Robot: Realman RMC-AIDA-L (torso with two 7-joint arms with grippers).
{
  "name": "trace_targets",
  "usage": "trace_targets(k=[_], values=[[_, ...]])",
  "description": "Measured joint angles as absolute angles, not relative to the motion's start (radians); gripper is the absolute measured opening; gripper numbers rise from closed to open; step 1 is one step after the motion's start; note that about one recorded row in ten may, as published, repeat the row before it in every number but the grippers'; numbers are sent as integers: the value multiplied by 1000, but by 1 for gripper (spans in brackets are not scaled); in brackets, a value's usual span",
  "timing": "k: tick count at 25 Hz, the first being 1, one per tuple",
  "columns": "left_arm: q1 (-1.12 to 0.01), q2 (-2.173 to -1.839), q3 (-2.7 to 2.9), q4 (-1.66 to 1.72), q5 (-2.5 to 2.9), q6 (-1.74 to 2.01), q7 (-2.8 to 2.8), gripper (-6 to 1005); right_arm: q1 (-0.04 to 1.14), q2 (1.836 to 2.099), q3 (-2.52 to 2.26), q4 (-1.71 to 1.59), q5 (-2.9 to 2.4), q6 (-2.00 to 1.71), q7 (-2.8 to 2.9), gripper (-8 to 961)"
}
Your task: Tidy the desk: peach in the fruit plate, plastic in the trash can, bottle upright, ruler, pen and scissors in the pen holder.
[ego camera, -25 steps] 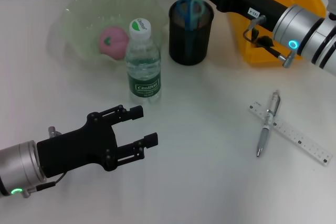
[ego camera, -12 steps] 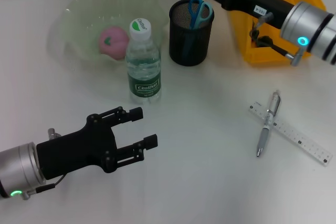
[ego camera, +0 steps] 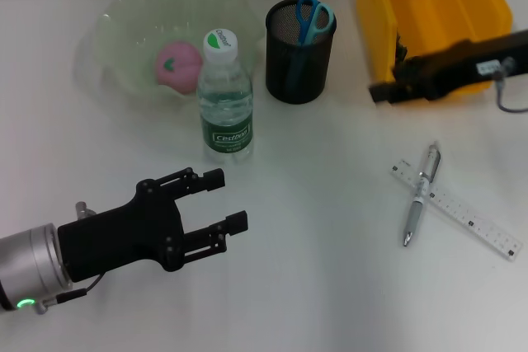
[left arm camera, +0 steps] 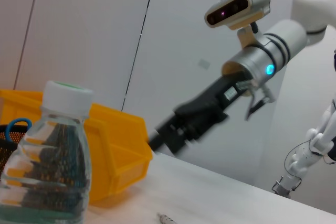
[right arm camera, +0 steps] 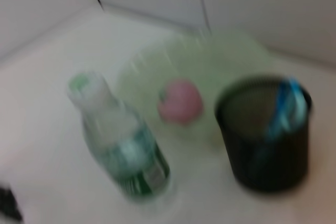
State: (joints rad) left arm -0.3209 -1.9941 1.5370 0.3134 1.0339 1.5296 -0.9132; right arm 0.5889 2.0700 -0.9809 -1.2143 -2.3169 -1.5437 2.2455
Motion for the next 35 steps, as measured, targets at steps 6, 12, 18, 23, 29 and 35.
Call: trace_targets(k=[6, 12, 18, 23, 29, 35], values=[[-328, -1994, 1537, 313, 1034, 1528, -916, 711, 607, 2076, -1011, -1225, -2494, -1624, 2307, 600], [-334, -1994, 1537, 318, 1034, 1528, -917, 711, 597, 2081, -1105, -1190, -2549, -1566, 2291, 596], [-344, -1994, 1537, 313, 1034, 1527, -917, 711, 597, 2083, -1184, -1140, -2553, -1468, 2291, 584], [-344, -1994, 1537, 313, 1034, 1526, -918, 710, 599, 2083, -1228, -1108, -2553, -1415, 2291, 567], [-344, -1994, 1537, 313, 1034, 1523, -918, 710, 602, 2083, -1262, -1088, -2551, -1389, 2291, 547], [-344, -1995, 1537, 313, 1034, 1522, -917, 710, 605, 2085, -1275, -1065, -2550, -1367, 2291, 527]])
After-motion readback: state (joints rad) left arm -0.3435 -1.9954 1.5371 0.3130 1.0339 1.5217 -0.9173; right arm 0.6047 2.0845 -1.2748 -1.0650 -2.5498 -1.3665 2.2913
